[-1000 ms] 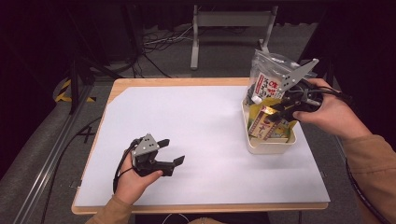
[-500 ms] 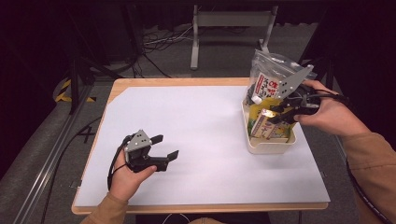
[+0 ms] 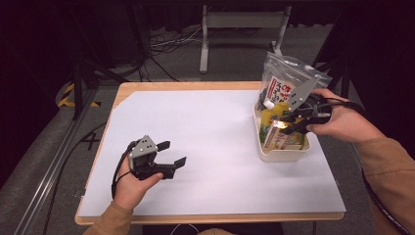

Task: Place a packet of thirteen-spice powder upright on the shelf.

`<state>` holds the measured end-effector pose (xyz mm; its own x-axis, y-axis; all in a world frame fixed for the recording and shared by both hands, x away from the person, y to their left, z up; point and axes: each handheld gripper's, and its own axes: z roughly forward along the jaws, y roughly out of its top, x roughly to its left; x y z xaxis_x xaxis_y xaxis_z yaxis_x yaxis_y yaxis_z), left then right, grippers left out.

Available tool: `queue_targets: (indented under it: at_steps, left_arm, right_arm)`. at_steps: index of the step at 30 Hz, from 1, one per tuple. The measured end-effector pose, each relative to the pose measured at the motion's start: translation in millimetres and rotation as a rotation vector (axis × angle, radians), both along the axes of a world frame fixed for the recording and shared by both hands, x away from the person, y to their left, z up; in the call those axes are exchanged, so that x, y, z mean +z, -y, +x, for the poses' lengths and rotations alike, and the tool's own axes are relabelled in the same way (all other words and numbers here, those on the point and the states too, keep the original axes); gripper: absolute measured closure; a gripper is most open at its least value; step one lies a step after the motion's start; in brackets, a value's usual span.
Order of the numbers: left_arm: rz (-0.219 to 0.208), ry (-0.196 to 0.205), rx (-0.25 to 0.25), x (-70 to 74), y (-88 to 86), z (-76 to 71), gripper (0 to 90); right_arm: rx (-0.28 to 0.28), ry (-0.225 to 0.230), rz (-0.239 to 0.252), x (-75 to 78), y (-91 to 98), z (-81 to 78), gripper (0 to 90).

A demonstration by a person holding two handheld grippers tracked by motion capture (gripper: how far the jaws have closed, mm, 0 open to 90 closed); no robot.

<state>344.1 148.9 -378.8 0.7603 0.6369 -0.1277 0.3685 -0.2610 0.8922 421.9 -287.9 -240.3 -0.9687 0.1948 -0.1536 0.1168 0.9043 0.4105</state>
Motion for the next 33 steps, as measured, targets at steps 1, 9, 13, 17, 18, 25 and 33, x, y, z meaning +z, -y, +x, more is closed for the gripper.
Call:
queue_targets:
  at_steps: [1,9,13,17,18,25,33]
  left_arm:
    - [0.000,0.000,0.001,-0.1,0.0,0.0,19.4]
    - [0.004,-0.018,0.006,-1.7,0.2,0.8,19.6]
    - [0.003,-0.015,0.007,-1.6,-0.2,1.0,19.6]
    - [0.002,-0.017,0.006,-1.4,-0.7,1.0,19.6]
    - [0.002,-0.017,0.005,-1.4,-0.6,1.0,19.6]
    - [0.000,-0.016,0.005,-1.4,-0.1,1.1,19.6]
    - [0.002,-0.021,-0.001,-2.1,0.4,1.4,19.6]
  right_arm:
    - [0.001,-0.005,-0.003,-0.9,0.5,0.5,68.3]
    - [0.009,-0.056,-0.023,-13.7,3.1,4.0,68.2]
    - [-0.006,-0.066,-0.048,-18.6,3.2,5.5,68.1]
    - [-0.007,-0.068,-0.071,-23.2,3.9,6.8,68.1]
    - [-0.011,-0.069,-0.075,-24.0,3.9,6.7,68.0]
    - [0.006,-0.056,-0.106,-34.4,3.4,8.3,67.8]
    - [0.009,-0.051,-0.138,-45.8,4.7,8.9,67.4]
